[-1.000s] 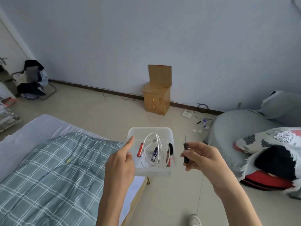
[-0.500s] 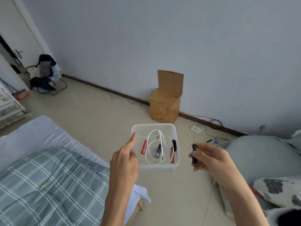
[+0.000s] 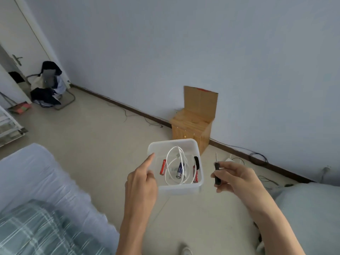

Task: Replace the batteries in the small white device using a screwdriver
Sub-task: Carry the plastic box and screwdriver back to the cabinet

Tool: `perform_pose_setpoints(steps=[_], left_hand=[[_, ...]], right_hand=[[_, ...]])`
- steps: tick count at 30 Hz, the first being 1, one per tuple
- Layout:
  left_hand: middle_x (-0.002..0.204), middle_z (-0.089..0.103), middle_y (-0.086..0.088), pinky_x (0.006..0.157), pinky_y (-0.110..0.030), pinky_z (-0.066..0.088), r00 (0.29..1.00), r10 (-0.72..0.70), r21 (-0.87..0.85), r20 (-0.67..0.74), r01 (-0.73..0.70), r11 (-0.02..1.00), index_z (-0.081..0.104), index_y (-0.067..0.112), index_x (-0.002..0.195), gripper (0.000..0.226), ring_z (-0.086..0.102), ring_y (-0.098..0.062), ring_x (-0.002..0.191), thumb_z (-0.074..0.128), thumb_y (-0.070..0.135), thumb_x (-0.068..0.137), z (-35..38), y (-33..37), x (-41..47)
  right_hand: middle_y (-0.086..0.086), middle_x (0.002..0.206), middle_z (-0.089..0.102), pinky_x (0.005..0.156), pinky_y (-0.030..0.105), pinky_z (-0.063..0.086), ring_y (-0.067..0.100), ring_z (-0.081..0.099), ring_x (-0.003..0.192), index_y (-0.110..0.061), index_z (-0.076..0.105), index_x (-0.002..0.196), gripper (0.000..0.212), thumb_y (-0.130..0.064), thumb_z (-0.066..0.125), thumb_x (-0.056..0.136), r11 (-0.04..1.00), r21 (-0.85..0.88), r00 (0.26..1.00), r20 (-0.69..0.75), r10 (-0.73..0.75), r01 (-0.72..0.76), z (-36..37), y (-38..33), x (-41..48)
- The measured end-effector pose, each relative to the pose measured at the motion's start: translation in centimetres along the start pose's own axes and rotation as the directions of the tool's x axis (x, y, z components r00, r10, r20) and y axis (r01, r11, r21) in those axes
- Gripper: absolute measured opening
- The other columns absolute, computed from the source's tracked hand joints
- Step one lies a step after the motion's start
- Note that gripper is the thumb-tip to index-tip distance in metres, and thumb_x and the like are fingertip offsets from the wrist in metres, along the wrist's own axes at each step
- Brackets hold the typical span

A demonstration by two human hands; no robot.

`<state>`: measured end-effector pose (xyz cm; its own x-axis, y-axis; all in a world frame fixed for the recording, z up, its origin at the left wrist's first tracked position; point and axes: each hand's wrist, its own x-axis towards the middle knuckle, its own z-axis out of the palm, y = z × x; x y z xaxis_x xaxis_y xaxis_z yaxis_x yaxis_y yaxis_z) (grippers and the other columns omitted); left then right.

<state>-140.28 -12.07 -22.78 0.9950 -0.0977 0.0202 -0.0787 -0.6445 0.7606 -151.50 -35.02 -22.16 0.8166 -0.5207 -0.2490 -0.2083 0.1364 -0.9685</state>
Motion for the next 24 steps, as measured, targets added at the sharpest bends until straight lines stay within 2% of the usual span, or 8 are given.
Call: perform_pose_setpoints(steps=[2,5,10,15,19,22,24], left_hand=[[0.102,0.072,-0.004,0.094,-0.052,0.055,1.000,-0.013,-0.037,0.015,0.013,0.999,0.057,0.052,0.142,0.065,0.068,-0.031,0.100,0.042,0.006,0.097,0.8,0.8,4.5],[0.103,0.071,0.005,0.092,-0.051,0.057,0.999,0.007,-0.089,0.033,-0.004,0.996,0.058,0.052,0.133,0.062,0.072,-0.029,0.097,0.041,0.005,0.096,1.8,2.1,10.3],[0.099,0.068,0.009,0.085,-0.049,0.059,0.999,0.009,-0.090,0.044,-0.005,0.996,0.062,0.049,0.120,0.056,0.072,-0.029,0.090,0.042,0.003,0.096,3.2,3.1,18.3],[0.097,0.066,0.008,0.083,-0.049,0.058,0.999,0.011,-0.027,0.051,-0.010,1.000,0.060,0.046,0.121,0.049,0.071,-0.026,0.089,0.042,0.006,0.098,4.8,3.1,25.9],[0.107,0.068,0.007,0.088,-0.049,0.058,0.999,0.007,-0.009,0.048,-0.006,1.000,0.059,0.049,0.127,0.051,0.072,-0.025,0.095,0.042,0.009,0.101,6.4,3.5,33.5],[0.102,0.069,0.007,0.085,-0.048,0.059,0.999,0.027,-0.028,0.036,-0.026,0.999,0.060,0.048,0.126,0.052,0.072,-0.025,0.090,0.043,0.007,0.099,7.9,4.3,40.4],[0.100,0.069,0.006,0.085,-0.048,0.060,0.998,0.053,-0.017,0.037,-0.053,0.998,0.060,0.046,0.128,0.051,0.072,-0.025,0.090,0.042,0.008,0.100,8.8,5.3,45.2]], right_hand=[[0.022,0.089,0.077,0.082,0.051,0.062,0.030,0.068,0.070,-0.003,0.072,0.112,0.017,0.003,0.066,0.097,1.000,-0.003,1.000,-0.007,-0.025,0.025,0.7,-2.0,4.1],[0.025,0.089,0.076,0.087,0.054,0.060,0.030,0.068,0.069,-0.004,0.073,0.111,0.016,0.002,0.067,0.097,0.999,0.007,0.999,-0.027,-0.042,0.042,2.0,-4.2,9.4],[0.024,0.089,0.076,0.075,0.048,0.060,0.029,0.067,0.069,-0.001,0.073,0.109,0.016,0.006,0.065,0.097,1.000,0.029,1.000,-0.026,-0.009,0.010,4.5,-5.7,16.8],[0.027,0.091,0.075,0.075,0.045,0.060,0.027,0.066,0.070,0.000,0.073,0.107,0.015,0.005,0.064,0.097,1.000,0.026,1.000,-0.005,0.009,-0.009,6.9,-7.0,25.3],[0.030,0.094,0.072,0.068,0.036,0.065,0.026,0.068,0.071,-0.001,0.074,0.109,0.015,0.004,0.064,0.098,1.000,0.000,1.000,0.007,0.016,-0.016,8.9,-7.8,33.4],[0.031,0.096,0.073,0.082,0.046,0.063,0.028,0.068,0.072,-0.001,0.073,0.113,0.017,0.002,0.067,0.098,1.000,-0.011,1.000,0.016,0.024,-0.024,10.6,-9.1,40.7],[0.028,0.095,0.074,0.088,0.048,0.063,0.028,0.070,0.073,-0.002,0.073,0.115,0.017,0.000,0.069,0.098,0.999,-0.029,1.000,0.008,0.021,-0.021,11.5,-10.8,45.7]])
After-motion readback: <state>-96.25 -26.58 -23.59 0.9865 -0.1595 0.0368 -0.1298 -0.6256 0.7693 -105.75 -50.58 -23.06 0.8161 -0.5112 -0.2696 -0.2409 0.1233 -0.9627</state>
